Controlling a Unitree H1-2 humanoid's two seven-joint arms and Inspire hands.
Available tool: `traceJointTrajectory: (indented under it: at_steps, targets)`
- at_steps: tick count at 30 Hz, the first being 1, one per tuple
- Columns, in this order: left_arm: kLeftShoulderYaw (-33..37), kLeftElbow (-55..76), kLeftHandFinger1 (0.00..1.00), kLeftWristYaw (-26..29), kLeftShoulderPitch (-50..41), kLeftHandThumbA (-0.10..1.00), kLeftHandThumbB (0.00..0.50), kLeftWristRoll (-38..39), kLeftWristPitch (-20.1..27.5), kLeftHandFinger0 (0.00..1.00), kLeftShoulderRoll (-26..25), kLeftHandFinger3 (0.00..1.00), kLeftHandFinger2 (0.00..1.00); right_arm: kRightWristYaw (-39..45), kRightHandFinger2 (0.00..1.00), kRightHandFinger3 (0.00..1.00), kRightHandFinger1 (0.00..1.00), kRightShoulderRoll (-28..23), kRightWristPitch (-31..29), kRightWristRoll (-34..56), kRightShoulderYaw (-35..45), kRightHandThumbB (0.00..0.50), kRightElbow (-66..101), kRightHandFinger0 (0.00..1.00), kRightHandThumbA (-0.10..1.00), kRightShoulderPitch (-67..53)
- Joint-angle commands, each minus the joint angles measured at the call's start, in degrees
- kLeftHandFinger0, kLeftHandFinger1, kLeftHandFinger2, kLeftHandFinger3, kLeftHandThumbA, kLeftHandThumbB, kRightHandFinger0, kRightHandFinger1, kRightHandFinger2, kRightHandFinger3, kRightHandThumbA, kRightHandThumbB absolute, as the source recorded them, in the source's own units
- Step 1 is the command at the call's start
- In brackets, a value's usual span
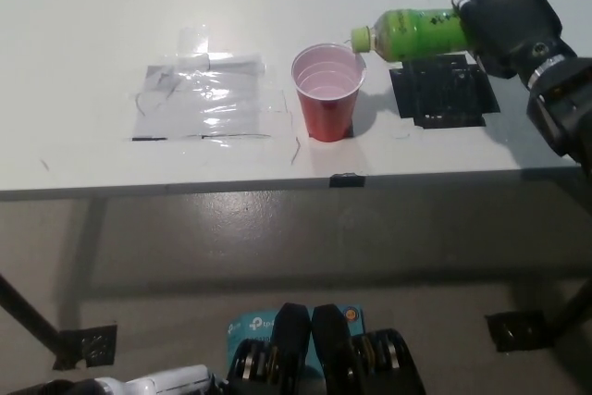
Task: The robot uses its right hand to pick up a bottle kept in the middle of the desk and tilt it into a cup kept next to it to pour water out
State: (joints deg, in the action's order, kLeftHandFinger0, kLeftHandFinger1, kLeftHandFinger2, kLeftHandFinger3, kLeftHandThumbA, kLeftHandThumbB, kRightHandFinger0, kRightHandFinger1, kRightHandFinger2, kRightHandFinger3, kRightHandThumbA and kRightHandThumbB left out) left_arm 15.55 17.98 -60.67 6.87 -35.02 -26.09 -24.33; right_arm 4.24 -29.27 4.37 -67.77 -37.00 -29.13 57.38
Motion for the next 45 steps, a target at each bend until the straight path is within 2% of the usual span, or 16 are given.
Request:
traceJointTrajectory:
  at_steps: [1, 4, 7, 9, 10, 11, 13, 15, 20, 23, 27, 31, 34, 38, 44, 45]
  targets:
    - [-0.52, 1.88, 1.00, -0.87, 0.80, 1.00, 0.447, 0.21, -0.84, 1.00, -0.95, 1.00, 1.00, -1.13, 0.34, 0.00, 0.06, -0.21, -0.36, -1.92, 1.38, 0.108, 3.05, 0.00, -0.08, 6.03]
    - [-0.32, 2.15, 1.00, -0.80, 0.81, 1.00, 0.444, 0.13, -0.84, 1.00, -1.10, 1.00, 1.00, -1.32, 0.40, 0.05, 0.09, 0.36, -0.39, -2.52, 1.04, 0.137, 2.60, 0.00, -0.10, 6.59]
    - [-0.58, 2.05, 1.00, -1.22, 0.78, 1.00, 0.439, 0.52, -0.84, 1.00, -1.24, 1.00, 1.00, -3.36, 0.35, 0.03, 0.07, -0.15, -1.20, -3.02, 0.92, 0.178, 1.84, 0.00, -0.10, 6.53]
    - [-0.84, 2.21, 1.00, -2.15, 0.82, 1.00, 0.445, -0.09, -0.84, 1.00, -1.10, 1.00, 1.00, -3.17, 0.35, 0.05, 0.07, -0.42, -1.67, -2.72, 1.26, 0.173, 1.88, 0.00, -0.10, 6.46]
    - [-0.89, 2.34, 1.00, -1.88, 0.69, 1.00, 0.455, -0.38, -0.84, 1.00, -1.06, 1.00, 1.00, -0.51, 0.37, 0.11, 0.08, -0.95, -0.99, -4.02, 0.75, 0.125, 2.74, 0.00, -0.09, 6.73]
    - [-0.75, 2.30, 1.00, -1.74, 0.68, 1.00, 0.452, -0.52, -0.84, 1.00, -1.14, 1.00, 1.00, 0.56, 0.39, 0.15, 0.11, -1.29, -1.30, -4.04, 0.78, 0.116, 3.17, 0.00, -0.08, 6.83]
    - [-0.92, 1.96, 1.00, -1.57, 0.60, 1.00, 0.471, -0.21, -0.84, 1.00, -0.96, 1.00, 1.00, -0.23, 0.35, 0.12, 0.10, -2.20, -2.02, -4.73, 0.72, 0.117, 3.51, 0.00, -0.05, 6.64]
    - [-1.49, 1.71, 1.00, -1.79, 0.43, 1.00, 0.471, -0.29, -0.84, 1.00, -0.41, 1.00, 1.00, 1.62, 0.35, 0.19, 0.09, -2.61, -1.65, -5.35, 0.70, 0.105, 3.83, 0.00, -0.04, 6.56]
    - [-0.14, 2.19, 1.00, -1.26, 0.80, 1.00, 0.476, -0.17, -0.84, 1.00, -1.39, 1.00, 1.00, 1.80, 0.30, 0.07, 0.05, -3.76, -2.44, -7.58, -0.09, 0.087, 4.11, 0.00, -0.06, 6.86]
    - [-0.70, 2.08, 1.00, -1.94, 0.67, 1.00, 0.488, -0.89, -0.84, 1.00, -0.93, 1.00, 1.00, 3.09, 0.30, 0.10, 0.06, -3.48, -2.86, -7.82, -0.15, 0.073, 3.91, 0.00, -0.05, 7.38]
    - [-1.62, 1.96, 1.00, -2.36, 0.44, 1.00, 0.487, -0.82, -0.84, 1.00, -0.22, 1.00, 1.00, 2.83, 0.29, 0.13, 0.09, -2.67, -2.99, -8.15, -0.13, 0.111, 3.57, 0.00, -0.01, 7.82]
    - [-1.60, 2.12, 1.00, -2.52, 0.53, 1.00, 0.470, -0.23, -0.84, 1.00, -0.40, 1.00, 1.00, 0.07, 0.22, 0.05, 0.02, -1.41, -3.24, -8.70, -0.18, 0.138, 3.01, 0.00, -0.01, 8.38]
    - [-1.22, 1.93, 1.00, -2.21, 0.50, 1.00, 0.473, -0.11, -0.84, 1.00, -0.38, 1.00, 1.00, 0.15, 0.22, 0.01, 0.00, -1.13, -3.19, -8.92, -0.06, 0.105, 3.28, 0.00, -0.03, 8.21]
    - [-0.77, 1.83, 1.00, -2.07, 0.64, 1.00, 0.443, 0.47, -0.84, 1.00, -0.89, 1.00, 1.00, 1.82, 0.21, 0.17, 0.00, -0.55, -3.46, -8.55, 0.35, 0.167, 3.66, 0.00, -0.03, 8.77]
    - [-0.62, 1.89, 1.00, -1.39, 0.33, 1.00, 0.471, 0.27, -0.84, 1.00, -0.91, 1.00, 1.00, 1.84, 0.15, 0.09, 0.00, -1.38, -4.38, -10.21, -0.33, 0.209, 3.73, 0.00, 0.02, 9.19]
    - [-0.44, 2.08, 1.00, -1.59, 0.32, 1.00, 0.472, -0.20, -0.84, 1.00, -1.05, 1.00, 1.00, 2.24, 0.14, 0.17, 0.00, -1.74, -4.77, -10.12, -0.32, 0.228, 3.72, 0.00, 0.02, 9.25]
